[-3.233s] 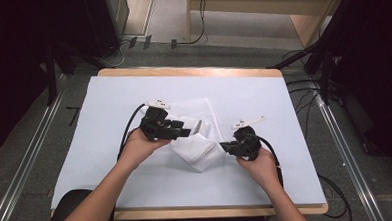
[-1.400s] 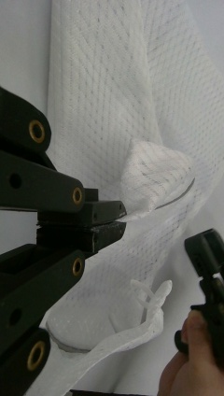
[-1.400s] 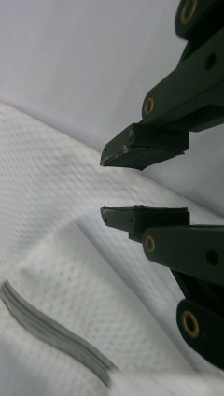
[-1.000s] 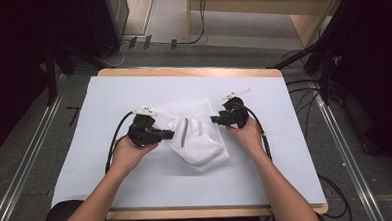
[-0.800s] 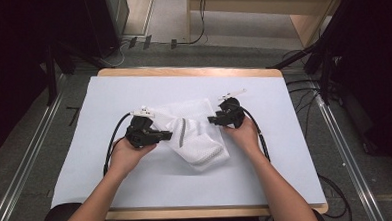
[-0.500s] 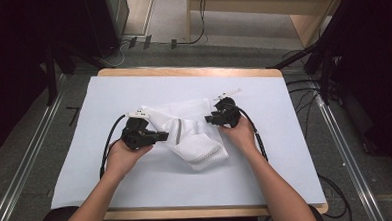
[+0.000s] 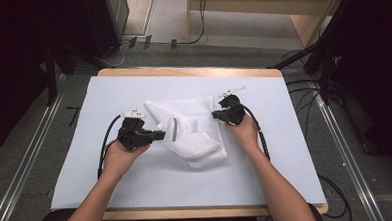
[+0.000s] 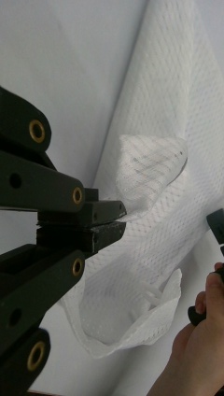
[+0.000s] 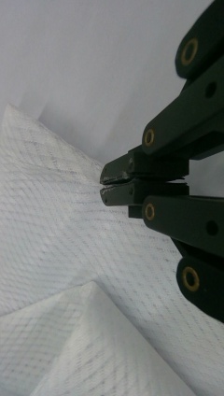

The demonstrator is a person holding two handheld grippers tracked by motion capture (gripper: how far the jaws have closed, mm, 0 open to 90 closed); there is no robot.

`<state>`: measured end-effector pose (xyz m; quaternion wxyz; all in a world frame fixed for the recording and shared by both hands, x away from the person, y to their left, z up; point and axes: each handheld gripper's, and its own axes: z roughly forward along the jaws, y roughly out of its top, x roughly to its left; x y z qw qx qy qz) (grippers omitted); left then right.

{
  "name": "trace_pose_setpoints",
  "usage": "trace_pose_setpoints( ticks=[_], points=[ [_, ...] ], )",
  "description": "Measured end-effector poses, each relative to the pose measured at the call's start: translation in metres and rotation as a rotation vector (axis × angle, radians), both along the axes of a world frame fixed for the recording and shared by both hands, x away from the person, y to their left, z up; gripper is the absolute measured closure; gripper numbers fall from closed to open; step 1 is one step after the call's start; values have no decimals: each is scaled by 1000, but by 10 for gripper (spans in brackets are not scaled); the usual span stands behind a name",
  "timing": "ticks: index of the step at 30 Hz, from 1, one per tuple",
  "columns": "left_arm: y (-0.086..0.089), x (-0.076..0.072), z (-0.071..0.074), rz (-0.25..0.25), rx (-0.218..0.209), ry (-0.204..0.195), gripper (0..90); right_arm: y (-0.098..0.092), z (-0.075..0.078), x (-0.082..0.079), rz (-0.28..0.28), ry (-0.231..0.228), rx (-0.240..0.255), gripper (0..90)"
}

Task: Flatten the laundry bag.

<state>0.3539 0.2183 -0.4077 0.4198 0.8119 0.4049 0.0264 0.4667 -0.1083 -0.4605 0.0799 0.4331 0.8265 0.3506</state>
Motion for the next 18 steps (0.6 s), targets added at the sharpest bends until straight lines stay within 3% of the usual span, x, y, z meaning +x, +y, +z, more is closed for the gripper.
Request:
trace_pose_setpoints(
  ticks=[9, 18],
  points=[
    [9, 6, 4, 35, 1, -22, 900, -23, 5, -1, -59, 1, 28, 900],
    [18, 11, 3, 58, -1, -10, 900, -44, 5, -8, -102, 19, 48, 900]
  ],
)
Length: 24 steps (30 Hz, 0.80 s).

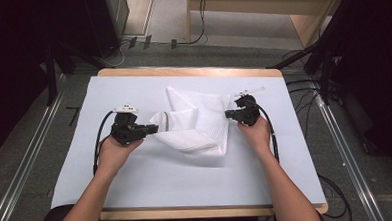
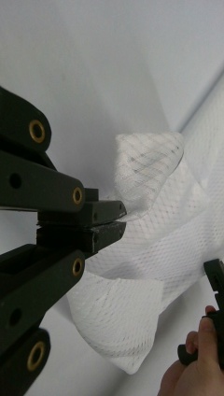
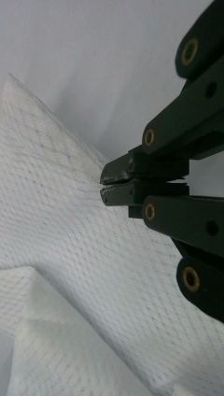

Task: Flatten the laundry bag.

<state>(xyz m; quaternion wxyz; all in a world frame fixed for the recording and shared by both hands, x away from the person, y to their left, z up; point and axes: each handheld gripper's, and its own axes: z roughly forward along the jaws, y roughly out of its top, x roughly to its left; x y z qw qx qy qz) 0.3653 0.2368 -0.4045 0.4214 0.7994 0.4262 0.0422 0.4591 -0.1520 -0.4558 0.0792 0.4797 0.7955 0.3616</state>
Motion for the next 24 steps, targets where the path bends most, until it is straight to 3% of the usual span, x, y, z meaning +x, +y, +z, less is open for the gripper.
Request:
trace_pose_setpoints(
  ticks=[12, 24],
  points=[
    [22, 9, -4, 56, -3, 26, 900, -18, -2, -7, -52, 17, 23, 900],
    [38, 13, -10, 102, -18, 42, 900, -24, -7, -18, -71, 37, 8, 900]
  ],
)
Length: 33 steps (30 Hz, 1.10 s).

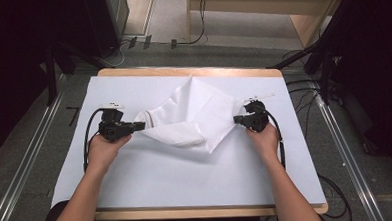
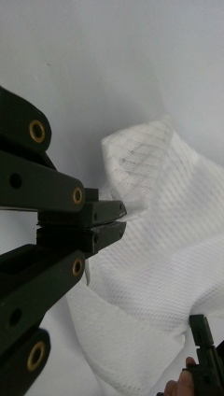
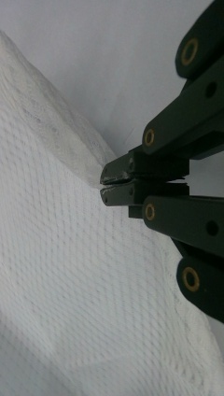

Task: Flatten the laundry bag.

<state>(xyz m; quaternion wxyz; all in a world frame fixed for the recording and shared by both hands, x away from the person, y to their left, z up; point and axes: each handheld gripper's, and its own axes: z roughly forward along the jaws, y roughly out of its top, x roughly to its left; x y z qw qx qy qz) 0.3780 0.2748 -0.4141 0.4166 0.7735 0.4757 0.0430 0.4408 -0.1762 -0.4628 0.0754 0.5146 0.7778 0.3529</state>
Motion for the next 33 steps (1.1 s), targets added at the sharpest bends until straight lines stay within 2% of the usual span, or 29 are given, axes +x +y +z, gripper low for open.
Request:
trace_pose_setpoints(
  ticks=[6, 8, 10, 13, 18, 24, 27, 29, 33],
  points=[
    [4, 2, -4, 7, -1, 15, 898, 0, -2, -5, 3, 9, 2, 889],
    [4, 3, -5, 0, 3, 18, 889, 0, -1, -6, 8, 3, 0, 847],
    [5, 2, -4, 4, 9, 13, 854, -2, 2, -8, 5, 0, 0, 777],
    [9, 0, -3, -3, 2, 5, 794, -4, 7, -12, 9, -14, 2, 749],
    [21, -3, 0, 20, -21, -3, 710, -7, 16, -20, 15, -37, 20, 734],
    [36, -7, 4, 42, -23, -13, 671, -8, 19, -26, 26, -45, 31, 736],
    [42, -9, 7, 57, 8, -29, 655, -7, 18, -29, 40, -54, 31, 735],
    [46, -7, 6, 63, -4, -21, 642, -7, 16, -30, 46, -53, 37, 735],
    [44, 4, 2, 44, 40, -1, 632, -3, 15, -30, 56, -57, 26, 729]
  ],
)
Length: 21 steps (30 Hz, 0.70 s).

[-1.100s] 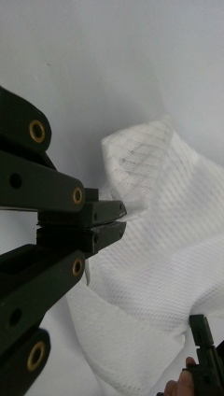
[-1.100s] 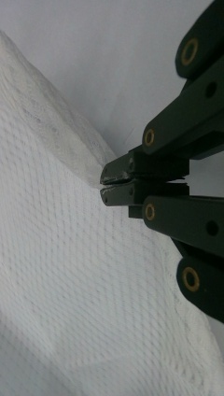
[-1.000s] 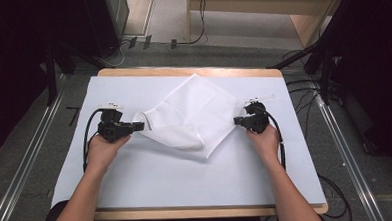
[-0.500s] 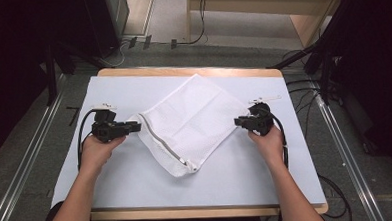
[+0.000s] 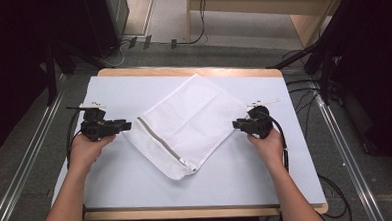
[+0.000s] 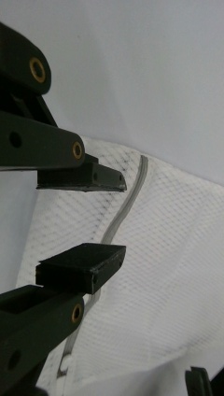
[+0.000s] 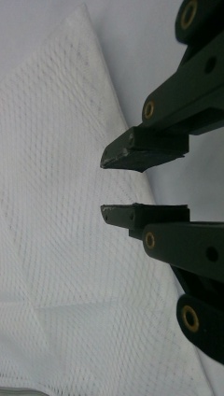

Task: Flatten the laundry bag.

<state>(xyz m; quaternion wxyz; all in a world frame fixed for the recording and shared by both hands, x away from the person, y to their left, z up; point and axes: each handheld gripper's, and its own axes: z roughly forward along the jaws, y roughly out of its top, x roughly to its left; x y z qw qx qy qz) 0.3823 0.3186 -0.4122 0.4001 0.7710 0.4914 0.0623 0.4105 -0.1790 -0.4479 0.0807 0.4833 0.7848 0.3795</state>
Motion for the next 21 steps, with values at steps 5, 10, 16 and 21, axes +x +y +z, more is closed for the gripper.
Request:
trace_pose_setpoints(
  ticks=[5, 10, 16, 21],
  points=[
    [-6, 15, 0, -22, 24, 3, 629, 7, -1, -2, 24, -4, -2, 716],
    [-13, 31, 1, -48, 48, 5, 629, 13, -1, -7, 52, -8, -1, 705],
    [-20, 51, -1, -65, 75, 6, 635, 21, -1, -11, 68, -14, -1, 703],
    [-30, 70, -3, -83, 93, 19, 642, 27, -4, -16, 91, -11, -12, 705]
  ],
)
